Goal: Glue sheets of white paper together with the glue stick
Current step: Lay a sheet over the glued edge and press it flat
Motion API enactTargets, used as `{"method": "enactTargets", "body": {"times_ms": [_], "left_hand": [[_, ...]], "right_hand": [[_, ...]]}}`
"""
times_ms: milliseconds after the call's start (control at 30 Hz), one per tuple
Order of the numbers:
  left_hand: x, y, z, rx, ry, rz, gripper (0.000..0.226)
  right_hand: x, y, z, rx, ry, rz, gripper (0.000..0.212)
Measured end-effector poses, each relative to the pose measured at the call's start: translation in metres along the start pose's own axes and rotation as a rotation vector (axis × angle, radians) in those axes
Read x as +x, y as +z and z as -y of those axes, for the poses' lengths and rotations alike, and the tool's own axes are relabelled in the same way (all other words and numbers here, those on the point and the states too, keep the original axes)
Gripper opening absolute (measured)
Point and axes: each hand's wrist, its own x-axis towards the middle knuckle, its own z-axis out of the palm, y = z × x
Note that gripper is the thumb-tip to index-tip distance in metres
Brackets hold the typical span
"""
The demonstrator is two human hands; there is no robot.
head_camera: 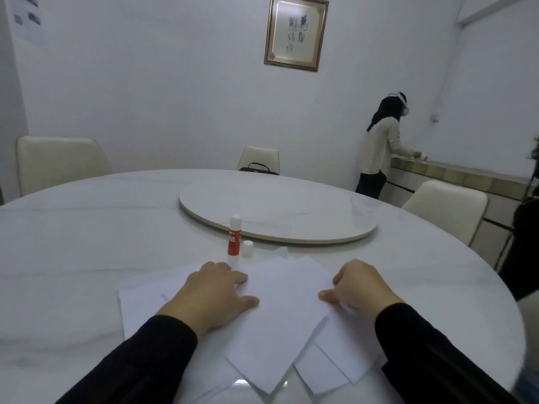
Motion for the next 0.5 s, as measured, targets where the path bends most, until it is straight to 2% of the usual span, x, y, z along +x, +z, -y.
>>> {"method": "enactTargets", "body": {"times_ms": [67, 133, 300, 500], "left_hand": [[-0.001, 0.0, 0.0, 0.03, -0.005, -0.014, 0.064], [-0.002, 0.0, 0.001, 0.041, -0.016, -0.03, 0.064], [-0.004, -0.001, 0.002, 0.041, -0.034, -0.063, 0.068], [-0.006, -0.003, 0.007, -0.12, -0.048, 0.008, 0.071]], "right_hand": [[0.001, -0.002, -0.003, -0.028, 0.041, 0.018, 0.048], [0.002, -0.003, -0.004, -0.097, 0.083, 0.021, 0.056], [0.017, -0.002, -0.015, -0.041, 0.236, 0.031, 0.071], [0.025, -0.005, -0.027, 0.006, 0.226, 0.047, 0.065]]}}
